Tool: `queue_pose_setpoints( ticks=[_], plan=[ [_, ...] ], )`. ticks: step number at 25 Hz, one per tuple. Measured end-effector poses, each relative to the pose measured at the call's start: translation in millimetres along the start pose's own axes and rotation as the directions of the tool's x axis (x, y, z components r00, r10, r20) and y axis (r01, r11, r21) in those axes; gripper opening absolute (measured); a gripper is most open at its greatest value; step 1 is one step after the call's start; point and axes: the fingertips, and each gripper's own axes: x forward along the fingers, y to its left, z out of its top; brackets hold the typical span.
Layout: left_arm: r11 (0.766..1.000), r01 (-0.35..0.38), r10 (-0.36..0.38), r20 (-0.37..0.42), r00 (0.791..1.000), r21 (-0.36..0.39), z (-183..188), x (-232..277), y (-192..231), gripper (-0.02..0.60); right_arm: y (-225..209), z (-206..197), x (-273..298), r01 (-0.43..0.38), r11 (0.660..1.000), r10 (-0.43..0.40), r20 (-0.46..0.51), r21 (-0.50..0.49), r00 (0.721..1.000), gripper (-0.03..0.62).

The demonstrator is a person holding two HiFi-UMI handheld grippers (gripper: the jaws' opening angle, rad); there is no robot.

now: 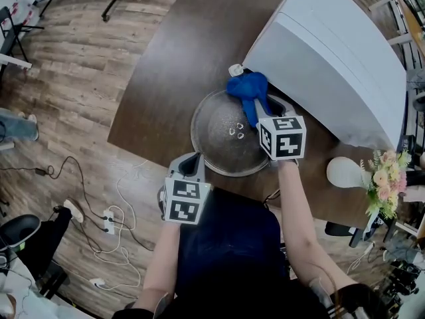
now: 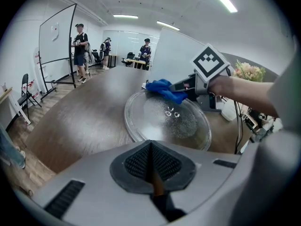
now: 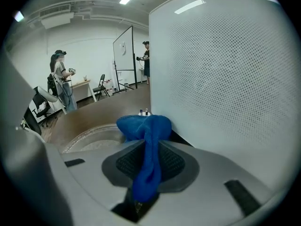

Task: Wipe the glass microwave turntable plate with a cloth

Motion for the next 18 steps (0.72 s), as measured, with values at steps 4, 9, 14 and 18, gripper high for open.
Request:
queue_pose_setpoints(
  ticks=[4,9,14,18],
  plan=[
    [1.000,0.006,-0.006,0.003,1.000,-0.008,0.0,1.0,0.7,0.003,5.5,3.7,-4.9,-0.004,1.000,0.005,0.020,-0.028,1.000,0.071],
    [1.000,0.004,-0.004,0.007,1.000,-0.007,-0.7,-0.3,0.9,0.003,26.4,9.8,-23.9,-0.055,0.997,0.059,0.057,-0.061,0.997,0.071],
    [1.000,0.014,-0.014,0.006,1.000,-0.014,-1.6,0.2,0.6,0.003,58.6,12.9,-44.0,-0.146,0.987,0.151,0.093,-0.064,0.984,0.071],
    [1.000,0.017,-0.017,0.011,1.000,-0.012,-1.8,0.3,-0.3,0.003,93.3,10.2,-57.8,-0.245,0.968,0.249,0.104,-0.053,0.963,0.071]
  ],
)
